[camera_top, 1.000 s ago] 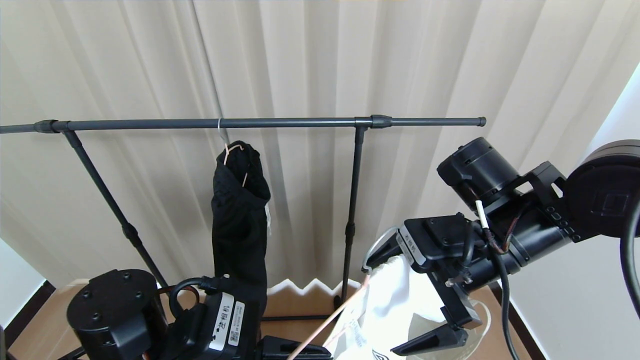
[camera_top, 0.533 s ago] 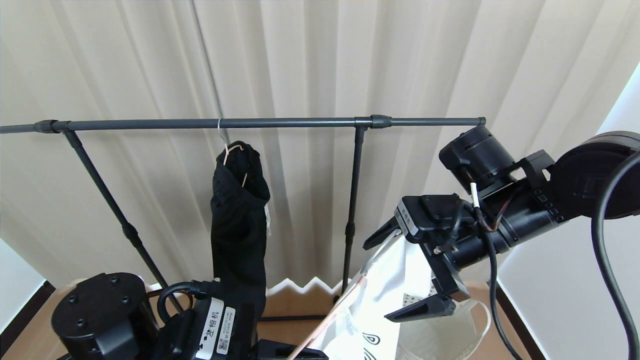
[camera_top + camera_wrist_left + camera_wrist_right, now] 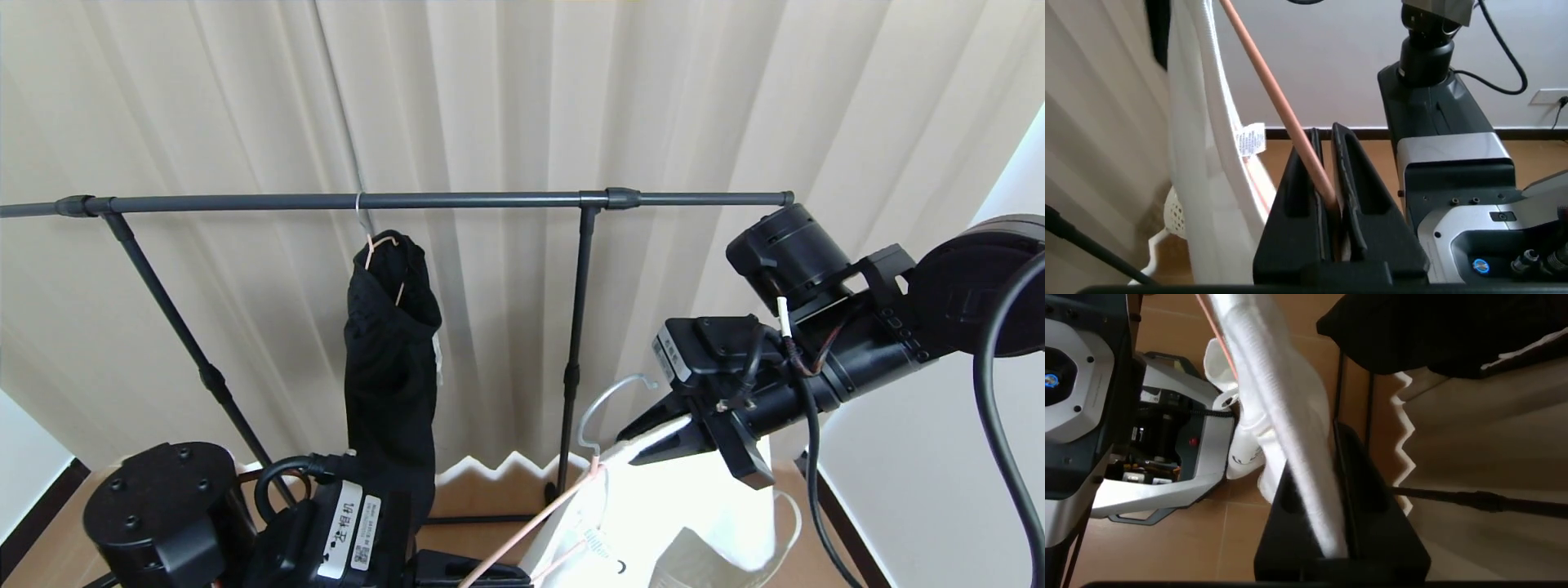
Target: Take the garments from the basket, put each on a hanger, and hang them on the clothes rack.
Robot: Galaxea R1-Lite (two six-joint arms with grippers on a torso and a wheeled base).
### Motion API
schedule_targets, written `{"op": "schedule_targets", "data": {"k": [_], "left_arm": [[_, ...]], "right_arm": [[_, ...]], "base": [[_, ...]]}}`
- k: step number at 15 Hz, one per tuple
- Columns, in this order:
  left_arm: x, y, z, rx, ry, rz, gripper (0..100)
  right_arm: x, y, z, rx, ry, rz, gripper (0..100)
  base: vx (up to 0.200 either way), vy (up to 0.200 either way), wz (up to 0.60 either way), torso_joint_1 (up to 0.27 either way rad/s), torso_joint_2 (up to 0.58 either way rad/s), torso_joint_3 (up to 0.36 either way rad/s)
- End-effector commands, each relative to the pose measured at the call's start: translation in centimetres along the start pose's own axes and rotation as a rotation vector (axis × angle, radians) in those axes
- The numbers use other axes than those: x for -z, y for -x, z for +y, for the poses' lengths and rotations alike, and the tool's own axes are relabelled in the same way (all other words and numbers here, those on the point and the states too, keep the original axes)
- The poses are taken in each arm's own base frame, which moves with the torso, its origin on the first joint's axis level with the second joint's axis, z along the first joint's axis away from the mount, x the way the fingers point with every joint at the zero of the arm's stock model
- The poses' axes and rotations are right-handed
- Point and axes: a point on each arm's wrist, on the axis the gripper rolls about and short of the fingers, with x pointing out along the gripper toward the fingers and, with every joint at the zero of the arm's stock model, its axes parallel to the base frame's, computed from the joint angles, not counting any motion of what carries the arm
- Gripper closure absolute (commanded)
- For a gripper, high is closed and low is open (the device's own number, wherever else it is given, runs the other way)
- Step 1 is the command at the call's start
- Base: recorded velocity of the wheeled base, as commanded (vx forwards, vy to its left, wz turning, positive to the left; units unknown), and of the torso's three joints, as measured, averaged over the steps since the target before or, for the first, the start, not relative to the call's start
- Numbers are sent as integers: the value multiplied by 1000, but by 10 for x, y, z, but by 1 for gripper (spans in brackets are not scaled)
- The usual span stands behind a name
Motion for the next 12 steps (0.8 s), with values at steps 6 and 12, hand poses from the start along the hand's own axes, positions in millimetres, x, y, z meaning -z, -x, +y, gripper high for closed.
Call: {"op": "schedule_targets", "data": {"k": [6,12], "left_arm": [[1,5,8,-44,2,3,100],[2,5,7,-42,-33,7,0]], "right_arm": [[1,12,15,5,1,-4,100],[-2,22,24,18,9,-12,100]], "base": [[0,0,0,0,0,0],[0,0,0,0,0,0]]}}
